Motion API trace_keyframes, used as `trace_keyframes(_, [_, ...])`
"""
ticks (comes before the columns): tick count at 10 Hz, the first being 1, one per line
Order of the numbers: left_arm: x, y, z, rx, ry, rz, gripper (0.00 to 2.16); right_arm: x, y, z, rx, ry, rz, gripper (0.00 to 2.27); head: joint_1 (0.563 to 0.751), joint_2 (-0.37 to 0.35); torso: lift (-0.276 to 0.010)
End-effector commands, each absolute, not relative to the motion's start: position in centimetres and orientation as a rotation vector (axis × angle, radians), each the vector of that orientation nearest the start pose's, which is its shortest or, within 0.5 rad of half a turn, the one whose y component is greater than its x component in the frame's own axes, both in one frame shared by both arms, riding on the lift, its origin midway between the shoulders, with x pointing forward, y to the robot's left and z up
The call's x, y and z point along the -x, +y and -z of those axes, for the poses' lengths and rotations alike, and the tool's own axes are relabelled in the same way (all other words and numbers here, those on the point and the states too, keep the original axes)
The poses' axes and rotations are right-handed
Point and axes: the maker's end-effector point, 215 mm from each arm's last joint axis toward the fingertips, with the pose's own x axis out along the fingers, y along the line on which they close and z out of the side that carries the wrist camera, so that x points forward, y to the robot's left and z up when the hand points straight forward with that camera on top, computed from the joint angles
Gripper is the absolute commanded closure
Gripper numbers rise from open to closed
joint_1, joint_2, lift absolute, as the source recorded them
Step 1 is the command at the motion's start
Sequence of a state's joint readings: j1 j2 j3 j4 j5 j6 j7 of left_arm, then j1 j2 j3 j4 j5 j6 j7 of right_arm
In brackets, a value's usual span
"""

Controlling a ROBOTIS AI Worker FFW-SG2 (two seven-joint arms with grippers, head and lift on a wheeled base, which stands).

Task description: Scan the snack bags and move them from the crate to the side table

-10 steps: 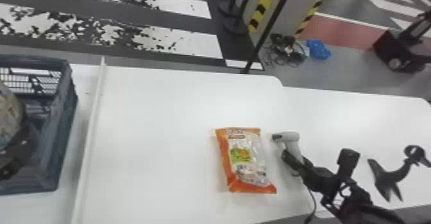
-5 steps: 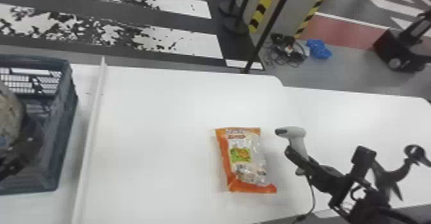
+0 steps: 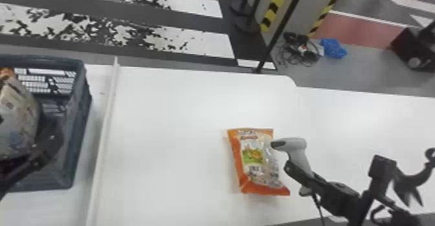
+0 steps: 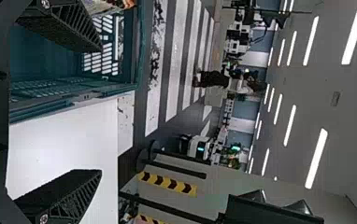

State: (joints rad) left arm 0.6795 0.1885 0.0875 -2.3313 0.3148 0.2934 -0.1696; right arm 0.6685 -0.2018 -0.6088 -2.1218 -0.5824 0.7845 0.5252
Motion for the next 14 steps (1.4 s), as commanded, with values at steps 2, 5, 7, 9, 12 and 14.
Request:
trace_keyframes(2, [-39.3, 21.5, 33.5, 0.121, 0.210, 0.249, 0.07, -27.6, -36.8, 44.4, -0.449, 0.652, -0.183, 2.24, 0.695, -0.274, -0.087])
trace_keyframes(5, [-39.4, 21.5, 33.6, 0.121, 0.210, 0.247, 0.07, -26.0, -33.7, 44.5, -0.521, 0.691, -0.251, 2.24, 0.695, -0.240, -0.087])
trace_keyframes(7, [-39.4, 21.4, 33.5, 0.123, 0.207, 0.248, 0.07, -26.1, -32.2, 45.1, -0.523, 0.700, -0.276, 2.24, 0.695, -0.213, -0.087])
trace_keyframes(9, [-39.4, 21.5, 33.6, 0.124, 0.209, 0.247, 0.07, -26.3, -31.4, 46.0, -0.476, 0.713, -0.282, 2.24, 0.695, -0.188, -0.087])
trace_keyframes(12, [-39.5, 21.5, 33.5, 0.127, 0.201, 0.245, 0.07, -27.3, -31.8, 46.2, -0.391, 0.662, -0.224, 2.24, 0.695, -0.177, -0.087])
trace_keyframes(14, [-39.5, 21.6, 33.5, 0.127, 0.196, 0.244, 0.07, -27.4, -31.9, 47.2, -0.322, 0.680, -0.200, 2.24, 0.695, -0.184, -0.087])
